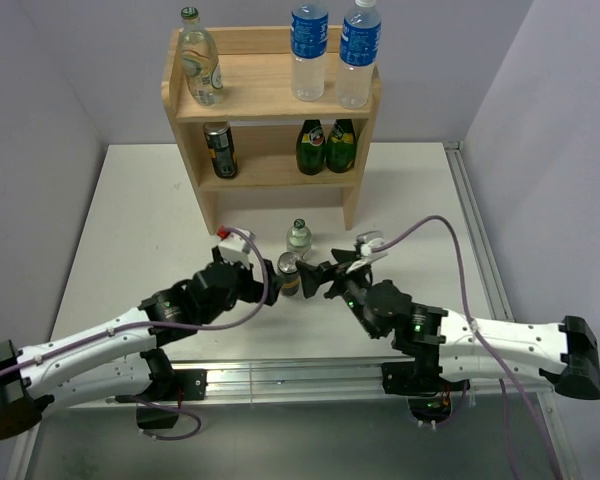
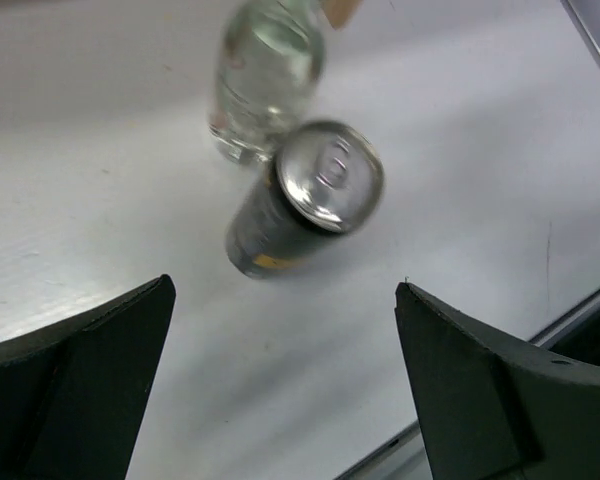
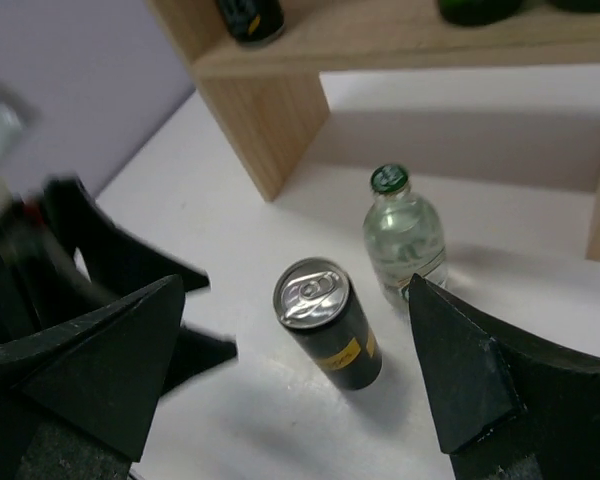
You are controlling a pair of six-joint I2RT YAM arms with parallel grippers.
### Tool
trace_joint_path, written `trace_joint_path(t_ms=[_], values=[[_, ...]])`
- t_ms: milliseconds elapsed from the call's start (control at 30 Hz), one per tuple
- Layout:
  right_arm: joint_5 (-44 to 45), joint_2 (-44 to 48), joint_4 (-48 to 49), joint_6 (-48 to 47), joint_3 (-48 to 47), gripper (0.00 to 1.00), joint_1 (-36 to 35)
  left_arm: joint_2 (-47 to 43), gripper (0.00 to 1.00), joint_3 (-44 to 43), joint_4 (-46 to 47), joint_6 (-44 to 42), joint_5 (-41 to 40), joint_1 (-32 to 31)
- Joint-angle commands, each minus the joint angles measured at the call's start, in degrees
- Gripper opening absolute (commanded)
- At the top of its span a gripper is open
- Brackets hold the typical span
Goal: Place and organize the beverage onto the shelf
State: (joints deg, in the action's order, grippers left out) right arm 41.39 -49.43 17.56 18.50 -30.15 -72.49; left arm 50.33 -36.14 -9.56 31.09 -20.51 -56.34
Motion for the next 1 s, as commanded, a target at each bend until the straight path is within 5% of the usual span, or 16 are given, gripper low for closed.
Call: trace_joint_path(t_ms=[0, 400, 967], values=[[6.5, 6.0, -4.5, -2.0, -1.8, 1.0, -0.3, 1.9, 0.99, 1.6, 8.7, 2.7, -7.0, -6.3], [9.6, 12.4, -9.6, -1.5, 1.3, 1.0, 0.2, 14.4, 0.99, 7.8, 28.7, 2.5, -11.7, -11.2], [9.7, 17.6, -12.0, -0.9, 4.0, 1.0, 0.9, 36.4, 0.97, 10.7, 56.7, -3.2, -19.9, -9.8]])
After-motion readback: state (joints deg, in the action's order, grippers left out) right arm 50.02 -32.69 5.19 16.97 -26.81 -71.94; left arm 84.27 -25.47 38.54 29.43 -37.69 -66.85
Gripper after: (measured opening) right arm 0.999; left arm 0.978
